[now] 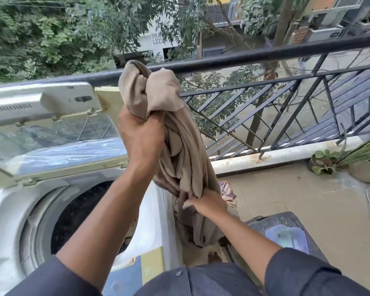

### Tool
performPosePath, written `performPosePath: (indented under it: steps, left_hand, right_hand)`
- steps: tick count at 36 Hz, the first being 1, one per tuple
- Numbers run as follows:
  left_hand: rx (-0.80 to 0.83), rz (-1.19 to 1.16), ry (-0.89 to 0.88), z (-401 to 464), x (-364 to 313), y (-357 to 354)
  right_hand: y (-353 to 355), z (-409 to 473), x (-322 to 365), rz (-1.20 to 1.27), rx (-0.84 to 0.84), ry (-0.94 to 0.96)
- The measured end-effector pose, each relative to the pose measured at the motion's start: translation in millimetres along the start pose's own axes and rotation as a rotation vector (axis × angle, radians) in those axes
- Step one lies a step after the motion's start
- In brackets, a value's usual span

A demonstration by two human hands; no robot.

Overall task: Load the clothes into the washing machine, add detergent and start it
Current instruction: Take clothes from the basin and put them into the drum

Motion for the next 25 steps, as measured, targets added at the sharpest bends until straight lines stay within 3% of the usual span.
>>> performPosePath:
  steps: [5,11,17,21,25]
  left_hand:
    - [0.006,0.135,-0.005,8.7,10.2,21.5]
    - [0.077,0.320,-0.027,11.3,33.5,41.5]
    - [0.044,0.353,0.069,5.0,42.8,42.1]
    - [0.088,0.243,0.113,7.3,45.7,32.3]
    - [0.346,0.037,0.119,-5.9,38.5,4.9]
  right_hand:
    - [34.7,29.7,-35.9,0.120,-0.093,0.013]
    - [157.9,12.5,-70.4,0.670,-0.388,-0.019]
    - [265.9,-48.0,-35.4,0.947,-0.577,0.190]
    - [272.4,-70.8,-0.9,1.209,-0.508,0.321]
    - [262.0,-93.0,52.7,1.092,-0.356,0.602]
Point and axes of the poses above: each hand's wrist, its own z-axis towards the middle knuckle, its own y-axis out of the back of the hand, x = y × z, the point moved 9 cm from there along z, towards the middle knuckle, and after that the axes turned 14 degrees about -z, right-handed, at the moved point
